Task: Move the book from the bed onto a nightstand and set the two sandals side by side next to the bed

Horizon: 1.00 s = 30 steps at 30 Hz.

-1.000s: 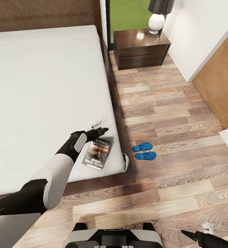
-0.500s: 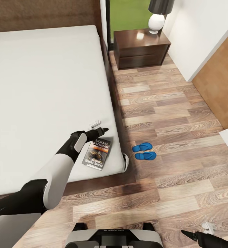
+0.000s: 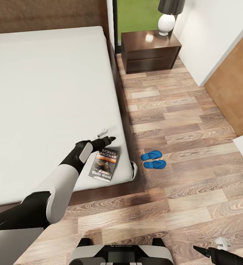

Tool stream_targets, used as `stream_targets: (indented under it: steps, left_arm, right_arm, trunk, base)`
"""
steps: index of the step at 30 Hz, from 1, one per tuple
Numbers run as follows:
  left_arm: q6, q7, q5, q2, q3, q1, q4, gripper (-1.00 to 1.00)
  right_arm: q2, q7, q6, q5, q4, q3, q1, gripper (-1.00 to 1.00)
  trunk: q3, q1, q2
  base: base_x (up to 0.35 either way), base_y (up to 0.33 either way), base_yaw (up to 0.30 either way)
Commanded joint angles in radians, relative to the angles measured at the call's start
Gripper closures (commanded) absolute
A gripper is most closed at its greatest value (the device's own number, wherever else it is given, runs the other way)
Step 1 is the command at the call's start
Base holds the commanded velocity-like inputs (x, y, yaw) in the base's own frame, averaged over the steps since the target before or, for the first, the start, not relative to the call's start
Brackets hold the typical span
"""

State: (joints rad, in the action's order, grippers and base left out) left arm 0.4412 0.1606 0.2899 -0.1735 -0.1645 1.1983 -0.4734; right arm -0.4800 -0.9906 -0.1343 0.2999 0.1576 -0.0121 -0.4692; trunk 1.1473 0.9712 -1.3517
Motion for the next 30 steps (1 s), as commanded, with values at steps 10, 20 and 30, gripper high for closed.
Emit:
stream_targets:
  steps: [10, 20, 30]
  left_arm:
    - [0.005, -0.001, -0.009, -0.001, -0.007, 0.000, 0.018, -1.00]
    - [0.005, -0.001, -0.009, -0.001, -0.009, 0.000, 0.018, -1.00]
    - [0.005, -0.001, -0.009, -0.001, -0.009, 0.000, 0.018, -1.00]
  right_arm:
    - [0.000, -0.003, -0.011, 0.005, 0.000, -0.001, 0.000, -1.00]
    - [0.000, -0.003, -0.010, 0.005, 0.000, -0.001, 0.000, -1.00]
    - [0.000, -0.003, -0.010, 0.004, 0.000, -0.001, 0.000, -1.00]
  trunk:
    - [0.001, 0.000, 0.000]
    - [0.001, 0.000, 0.000]
    - [0.001, 0.000, 0.000]
  base:
    - [-0.002, 0.000, 0.000]
    - [-0.046, 0.000, 0.000]
    - [-0.004, 0.000, 0.000]
